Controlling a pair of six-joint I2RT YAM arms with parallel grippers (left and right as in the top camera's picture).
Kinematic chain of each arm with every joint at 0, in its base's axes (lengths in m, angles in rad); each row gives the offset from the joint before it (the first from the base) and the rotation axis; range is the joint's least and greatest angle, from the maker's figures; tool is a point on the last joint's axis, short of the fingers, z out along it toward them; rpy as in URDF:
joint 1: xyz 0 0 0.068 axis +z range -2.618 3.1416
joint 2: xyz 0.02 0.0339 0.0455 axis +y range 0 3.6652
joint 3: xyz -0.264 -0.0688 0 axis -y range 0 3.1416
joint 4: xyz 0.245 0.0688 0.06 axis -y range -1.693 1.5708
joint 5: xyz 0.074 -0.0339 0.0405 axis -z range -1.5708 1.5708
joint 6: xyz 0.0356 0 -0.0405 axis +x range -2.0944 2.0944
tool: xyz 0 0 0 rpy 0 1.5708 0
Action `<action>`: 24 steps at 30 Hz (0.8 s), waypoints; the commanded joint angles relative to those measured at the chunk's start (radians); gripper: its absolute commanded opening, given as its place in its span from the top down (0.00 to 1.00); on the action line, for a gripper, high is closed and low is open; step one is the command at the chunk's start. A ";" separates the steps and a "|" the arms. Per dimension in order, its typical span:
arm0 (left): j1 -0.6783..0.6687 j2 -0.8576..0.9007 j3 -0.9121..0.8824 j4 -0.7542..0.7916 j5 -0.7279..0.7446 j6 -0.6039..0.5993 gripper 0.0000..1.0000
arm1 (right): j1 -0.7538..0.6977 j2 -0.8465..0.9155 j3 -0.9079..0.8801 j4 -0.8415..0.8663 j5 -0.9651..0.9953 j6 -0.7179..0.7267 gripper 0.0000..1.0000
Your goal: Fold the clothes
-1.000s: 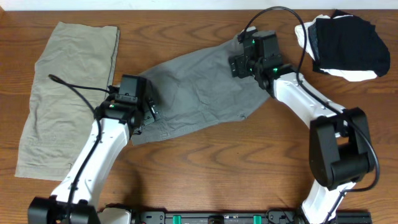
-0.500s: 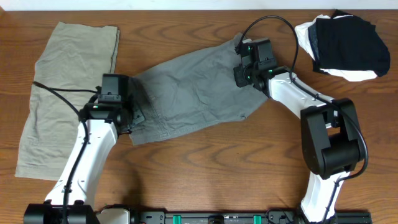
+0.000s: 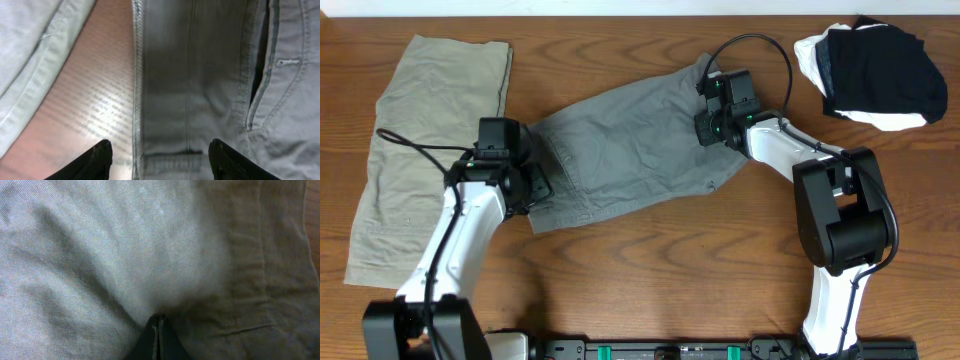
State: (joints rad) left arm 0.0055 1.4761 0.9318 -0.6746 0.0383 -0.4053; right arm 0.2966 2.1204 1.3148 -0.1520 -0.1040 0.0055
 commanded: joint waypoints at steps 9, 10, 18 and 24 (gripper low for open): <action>0.103 0.126 0.015 0.064 0.000 0.092 0.32 | -0.010 0.026 -0.002 -0.027 -0.005 0.000 0.99; 0.110 0.139 0.015 0.075 0.000 0.094 0.31 | -0.010 0.026 -0.002 -0.027 -0.005 0.000 0.99; 0.113 0.238 0.015 0.187 0.082 0.143 0.30 | -0.010 0.026 -0.002 -0.028 -0.005 -0.004 0.99; 0.113 0.291 0.015 0.225 0.138 0.151 0.29 | -0.015 0.026 -0.002 -0.031 -0.005 -0.011 0.99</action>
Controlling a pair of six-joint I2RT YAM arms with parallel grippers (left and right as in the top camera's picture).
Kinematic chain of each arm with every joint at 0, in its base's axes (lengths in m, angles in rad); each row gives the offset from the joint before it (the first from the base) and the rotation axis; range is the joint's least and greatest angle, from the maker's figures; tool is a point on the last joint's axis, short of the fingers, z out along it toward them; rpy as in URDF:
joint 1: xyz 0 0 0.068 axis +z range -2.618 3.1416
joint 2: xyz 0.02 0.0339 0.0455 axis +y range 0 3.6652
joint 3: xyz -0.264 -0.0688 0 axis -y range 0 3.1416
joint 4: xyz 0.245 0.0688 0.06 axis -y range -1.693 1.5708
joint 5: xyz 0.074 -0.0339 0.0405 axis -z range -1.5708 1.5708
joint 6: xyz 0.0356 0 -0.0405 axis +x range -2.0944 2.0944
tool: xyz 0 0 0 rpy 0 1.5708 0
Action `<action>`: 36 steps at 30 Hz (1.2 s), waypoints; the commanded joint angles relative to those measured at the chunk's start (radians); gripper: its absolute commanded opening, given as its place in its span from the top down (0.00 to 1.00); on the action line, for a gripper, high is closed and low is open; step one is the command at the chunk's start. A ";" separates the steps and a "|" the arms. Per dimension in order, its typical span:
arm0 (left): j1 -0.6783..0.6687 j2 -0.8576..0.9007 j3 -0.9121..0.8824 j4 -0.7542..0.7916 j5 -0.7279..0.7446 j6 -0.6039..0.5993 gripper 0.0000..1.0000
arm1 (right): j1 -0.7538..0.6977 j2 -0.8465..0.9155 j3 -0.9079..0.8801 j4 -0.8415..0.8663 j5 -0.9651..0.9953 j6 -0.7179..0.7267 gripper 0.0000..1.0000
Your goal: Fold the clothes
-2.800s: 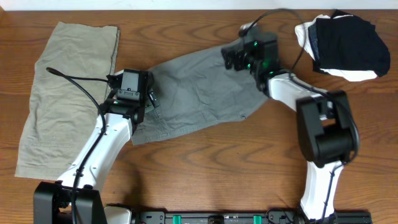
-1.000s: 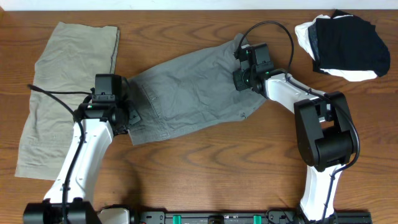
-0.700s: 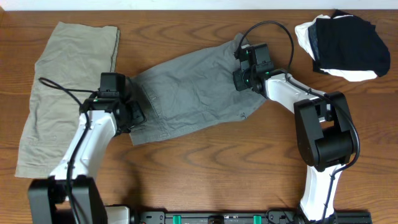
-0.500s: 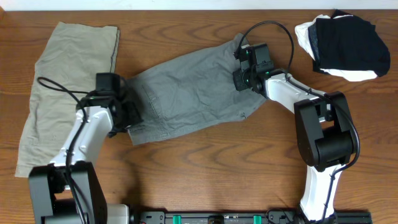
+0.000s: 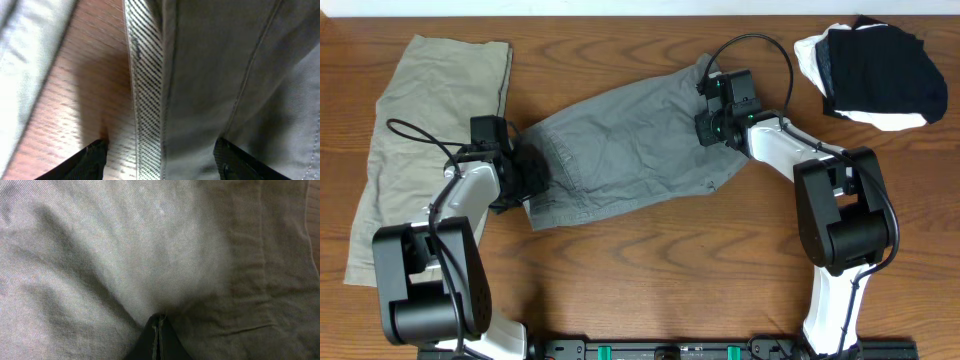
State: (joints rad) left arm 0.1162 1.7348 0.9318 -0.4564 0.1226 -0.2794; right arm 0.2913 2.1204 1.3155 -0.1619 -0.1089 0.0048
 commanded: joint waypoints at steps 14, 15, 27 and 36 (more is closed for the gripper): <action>0.014 0.091 0.015 0.043 0.142 0.005 0.94 | -0.040 0.023 -0.002 -0.029 -0.027 -0.010 0.99; 0.020 0.086 0.015 0.039 0.142 0.000 0.94 | -0.043 0.021 -0.002 -0.029 -0.045 -0.010 0.99; 0.093 -0.096 0.015 -0.082 0.018 0.018 0.94 | -0.055 -0.065 -0.002 -0.059 -0.119 -0.090 0.99; 0.093 -0.106 0.015 -0.093 0.014 0.025 0.94 | -0.055 -0.113 -0.002 -0.057 -0.207 -0.089 0.72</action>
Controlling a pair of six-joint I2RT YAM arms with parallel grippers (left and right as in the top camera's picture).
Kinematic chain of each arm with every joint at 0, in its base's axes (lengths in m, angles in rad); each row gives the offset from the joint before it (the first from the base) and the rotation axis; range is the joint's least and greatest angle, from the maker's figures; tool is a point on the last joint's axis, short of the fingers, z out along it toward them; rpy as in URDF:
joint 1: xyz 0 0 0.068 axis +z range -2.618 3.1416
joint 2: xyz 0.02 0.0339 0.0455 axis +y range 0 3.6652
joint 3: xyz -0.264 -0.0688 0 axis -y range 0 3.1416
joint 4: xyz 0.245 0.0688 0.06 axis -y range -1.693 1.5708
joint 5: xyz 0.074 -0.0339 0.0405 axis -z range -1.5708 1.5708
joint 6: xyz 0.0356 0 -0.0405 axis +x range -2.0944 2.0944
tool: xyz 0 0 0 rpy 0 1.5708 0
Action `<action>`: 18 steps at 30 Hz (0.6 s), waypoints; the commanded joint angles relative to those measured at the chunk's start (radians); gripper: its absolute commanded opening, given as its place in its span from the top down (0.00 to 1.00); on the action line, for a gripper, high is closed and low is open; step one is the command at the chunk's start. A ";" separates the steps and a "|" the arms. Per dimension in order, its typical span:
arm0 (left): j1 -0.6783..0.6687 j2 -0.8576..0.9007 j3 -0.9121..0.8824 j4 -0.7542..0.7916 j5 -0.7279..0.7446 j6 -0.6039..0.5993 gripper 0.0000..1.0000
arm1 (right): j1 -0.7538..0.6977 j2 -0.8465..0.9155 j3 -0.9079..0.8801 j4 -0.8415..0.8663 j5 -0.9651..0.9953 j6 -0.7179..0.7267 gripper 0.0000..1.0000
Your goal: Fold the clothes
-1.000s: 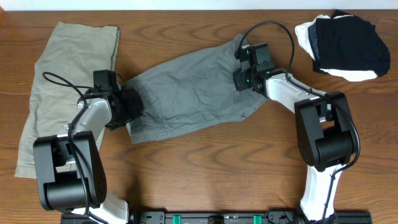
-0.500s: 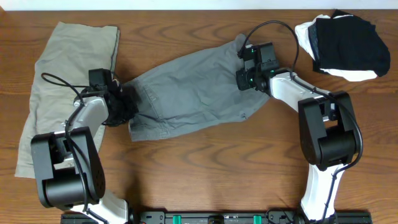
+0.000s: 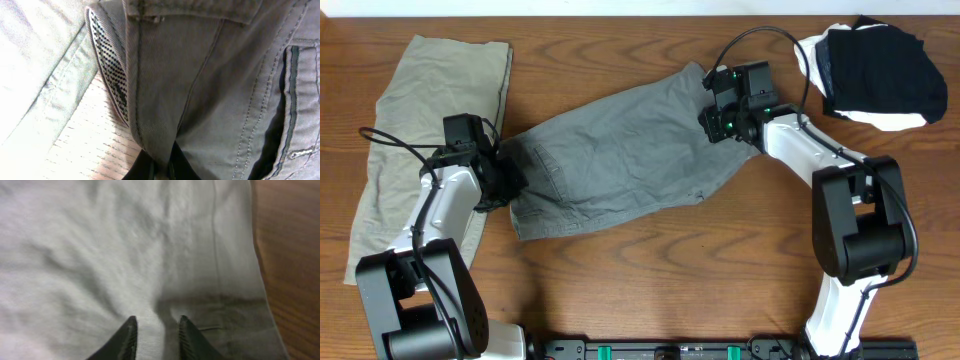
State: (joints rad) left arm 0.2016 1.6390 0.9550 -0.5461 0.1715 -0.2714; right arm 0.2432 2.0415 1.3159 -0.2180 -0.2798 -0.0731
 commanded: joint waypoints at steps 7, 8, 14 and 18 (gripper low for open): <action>0.008 -0.010 -0.008 -0.026 -0.125 0.017 0.94 | -0.006 -0.034 -0.002 -0.004 -0.040 -0.011 0.79; 0.008 -0.010 -0.008 -0.030 -0.137 0.017 0.94 | -0.006 -0.034 -0.002 -0.003 -0.043 -0.011 0.79; 0.022 -0.010 -0.008 -0.032 -0.147 0.017 0.94 | -0.006 -0.033 -0.002 -0.003 -0.039 -0.011 0.84; 0.024 -0.010 -0.008 -0.034 -0.147 0.032 0.94 | -0.006 -0.030 -0.002 0.018 -0.029 -0.011 0.87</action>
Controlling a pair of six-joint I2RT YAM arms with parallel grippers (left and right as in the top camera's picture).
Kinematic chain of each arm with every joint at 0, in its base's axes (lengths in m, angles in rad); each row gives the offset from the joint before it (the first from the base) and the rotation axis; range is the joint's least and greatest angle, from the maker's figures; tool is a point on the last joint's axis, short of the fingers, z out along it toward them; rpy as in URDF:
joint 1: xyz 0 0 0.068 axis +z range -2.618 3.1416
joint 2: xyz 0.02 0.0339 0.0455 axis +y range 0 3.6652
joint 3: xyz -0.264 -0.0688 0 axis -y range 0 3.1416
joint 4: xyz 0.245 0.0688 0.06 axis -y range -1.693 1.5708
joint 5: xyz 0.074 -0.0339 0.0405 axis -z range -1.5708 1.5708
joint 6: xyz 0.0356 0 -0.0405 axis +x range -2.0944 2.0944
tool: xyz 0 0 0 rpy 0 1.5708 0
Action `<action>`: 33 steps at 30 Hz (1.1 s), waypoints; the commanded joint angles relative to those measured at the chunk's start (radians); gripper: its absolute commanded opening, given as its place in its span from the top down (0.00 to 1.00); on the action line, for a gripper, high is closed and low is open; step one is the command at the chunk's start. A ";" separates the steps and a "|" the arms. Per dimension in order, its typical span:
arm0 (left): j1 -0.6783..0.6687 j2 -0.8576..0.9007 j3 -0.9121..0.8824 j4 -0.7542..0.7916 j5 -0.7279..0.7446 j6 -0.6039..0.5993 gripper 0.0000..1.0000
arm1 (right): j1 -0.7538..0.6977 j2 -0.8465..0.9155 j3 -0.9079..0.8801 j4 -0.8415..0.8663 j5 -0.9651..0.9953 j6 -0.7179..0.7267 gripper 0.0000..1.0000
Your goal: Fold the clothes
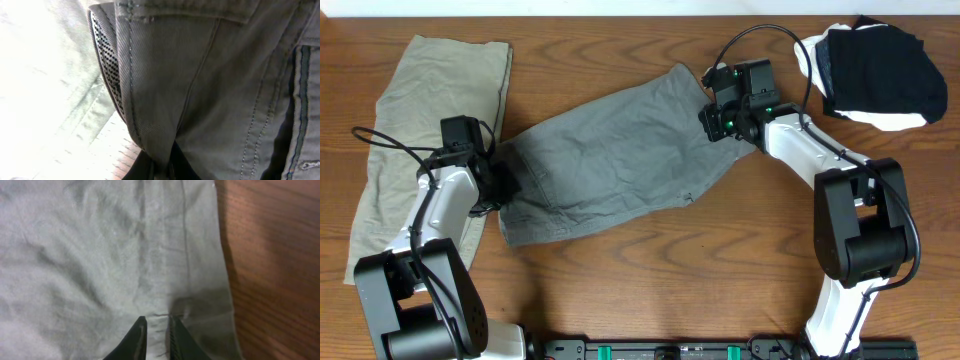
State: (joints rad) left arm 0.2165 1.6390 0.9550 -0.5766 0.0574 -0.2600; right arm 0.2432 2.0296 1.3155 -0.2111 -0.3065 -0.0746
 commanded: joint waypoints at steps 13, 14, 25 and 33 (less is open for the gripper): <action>0.019 -0.010 -0.008 0.006 -0.044 0.031 0.94 | -0.007 0.013 -0.002 0.042 0.025 -0.010 0.91; 0.019 -0.010 -0.008 0.009 -0.044 0.031 0.94 | -0.006 0.017 -0.002 0.042 0.025 -0.010 0.91; 0.031 -0.014 -0.008 0.033 -0.044 0.031 0.94 | -0.007 0.079 -0.002 0.060 0.030 -0.013 0.94; 0.038 -0.032 -0.008 0.043 -0.043 0.031 0.94 | -0.007 0.134 -0.002 0.061 0.029 -0.017 0.95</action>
State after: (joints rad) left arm 0.2462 1.6386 0.9550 -0.5381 0.0444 -0.2348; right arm 0.2432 2.1334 1.3155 -0.1432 -0.2848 -0.0772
